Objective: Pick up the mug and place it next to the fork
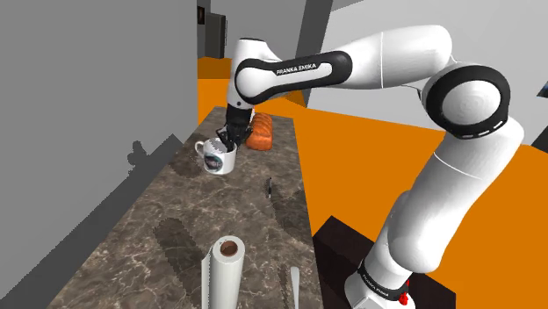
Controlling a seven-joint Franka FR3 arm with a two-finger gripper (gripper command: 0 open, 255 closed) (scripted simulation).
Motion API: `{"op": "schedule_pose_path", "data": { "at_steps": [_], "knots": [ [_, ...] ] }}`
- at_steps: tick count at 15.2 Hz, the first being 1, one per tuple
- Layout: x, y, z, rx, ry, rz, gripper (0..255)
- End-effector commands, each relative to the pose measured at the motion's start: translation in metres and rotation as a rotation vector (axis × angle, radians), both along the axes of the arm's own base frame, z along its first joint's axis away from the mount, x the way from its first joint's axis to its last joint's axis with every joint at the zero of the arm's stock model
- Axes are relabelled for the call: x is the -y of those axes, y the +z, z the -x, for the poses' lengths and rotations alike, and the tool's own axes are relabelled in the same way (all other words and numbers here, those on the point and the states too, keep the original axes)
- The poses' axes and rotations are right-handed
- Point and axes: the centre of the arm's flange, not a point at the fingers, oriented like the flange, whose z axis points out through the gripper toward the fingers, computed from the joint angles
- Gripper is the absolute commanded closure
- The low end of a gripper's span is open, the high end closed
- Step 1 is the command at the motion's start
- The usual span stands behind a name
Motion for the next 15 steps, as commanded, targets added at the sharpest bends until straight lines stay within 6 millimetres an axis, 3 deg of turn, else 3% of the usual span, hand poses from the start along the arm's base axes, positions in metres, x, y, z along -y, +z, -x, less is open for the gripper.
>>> {"op": "schedule_pose_path", "data": {
  "at_steps": [1, 15],
  "knots": [
    [-0.021, -0.001, 0.021, 0.0, -0.001, 0.001, 255],
    [-0.166, 0.0, 0.136, 0.0, -0.001, 0.001, 255]
  ]
}}
